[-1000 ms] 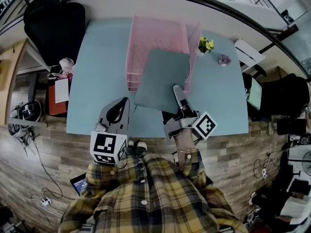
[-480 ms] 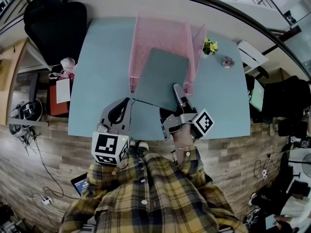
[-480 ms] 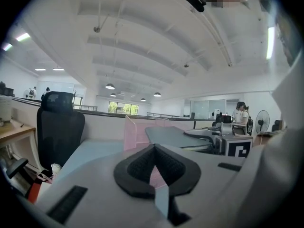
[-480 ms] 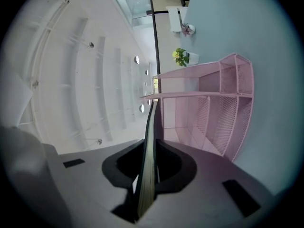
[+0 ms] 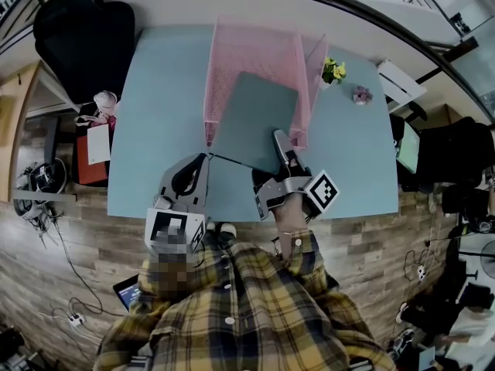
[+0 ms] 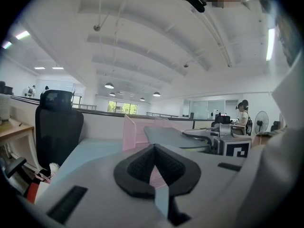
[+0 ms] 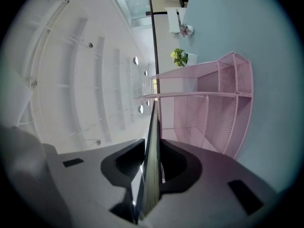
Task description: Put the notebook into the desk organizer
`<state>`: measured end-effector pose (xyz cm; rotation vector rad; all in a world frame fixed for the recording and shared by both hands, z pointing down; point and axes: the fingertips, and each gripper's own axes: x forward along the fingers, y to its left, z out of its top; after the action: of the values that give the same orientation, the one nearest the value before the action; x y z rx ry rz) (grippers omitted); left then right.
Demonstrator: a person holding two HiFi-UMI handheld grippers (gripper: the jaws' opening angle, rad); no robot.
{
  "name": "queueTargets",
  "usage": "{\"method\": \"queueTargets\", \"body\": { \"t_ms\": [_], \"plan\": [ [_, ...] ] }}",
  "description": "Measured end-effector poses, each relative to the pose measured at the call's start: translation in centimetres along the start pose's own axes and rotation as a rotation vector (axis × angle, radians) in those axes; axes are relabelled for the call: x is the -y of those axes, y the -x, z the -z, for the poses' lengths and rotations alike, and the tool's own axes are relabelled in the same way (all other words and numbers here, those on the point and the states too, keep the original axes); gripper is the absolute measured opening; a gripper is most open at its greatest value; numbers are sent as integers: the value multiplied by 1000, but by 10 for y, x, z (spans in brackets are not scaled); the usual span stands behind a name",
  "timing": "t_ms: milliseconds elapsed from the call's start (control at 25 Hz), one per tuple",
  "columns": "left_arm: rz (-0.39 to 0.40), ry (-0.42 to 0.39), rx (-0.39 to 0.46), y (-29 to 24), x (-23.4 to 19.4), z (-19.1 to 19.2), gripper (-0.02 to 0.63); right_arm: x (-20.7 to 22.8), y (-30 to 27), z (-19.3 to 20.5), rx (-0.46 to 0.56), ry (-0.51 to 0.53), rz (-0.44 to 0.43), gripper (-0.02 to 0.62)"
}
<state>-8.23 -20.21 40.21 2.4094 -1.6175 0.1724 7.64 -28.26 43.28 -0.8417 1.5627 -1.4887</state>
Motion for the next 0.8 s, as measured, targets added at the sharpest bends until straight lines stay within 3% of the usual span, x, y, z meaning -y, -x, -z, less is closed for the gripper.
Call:
{"method": "queueTargets", "body": {
  "t_ms": [80, 320, 800],
  "plan": [
    [4, -1, 0, 0, 2, 0, -6, -2, 1, 0, -7, -8, -19, 117],
    [7, -1, 3, 1, 3, -1, -6, -3, 8, 10, -51, -6, -22, 160],
    [4, 2, 0, 9, 8, 1, -6, 2, 39, 49, -154, 47, 20, 160]
  ]
}}
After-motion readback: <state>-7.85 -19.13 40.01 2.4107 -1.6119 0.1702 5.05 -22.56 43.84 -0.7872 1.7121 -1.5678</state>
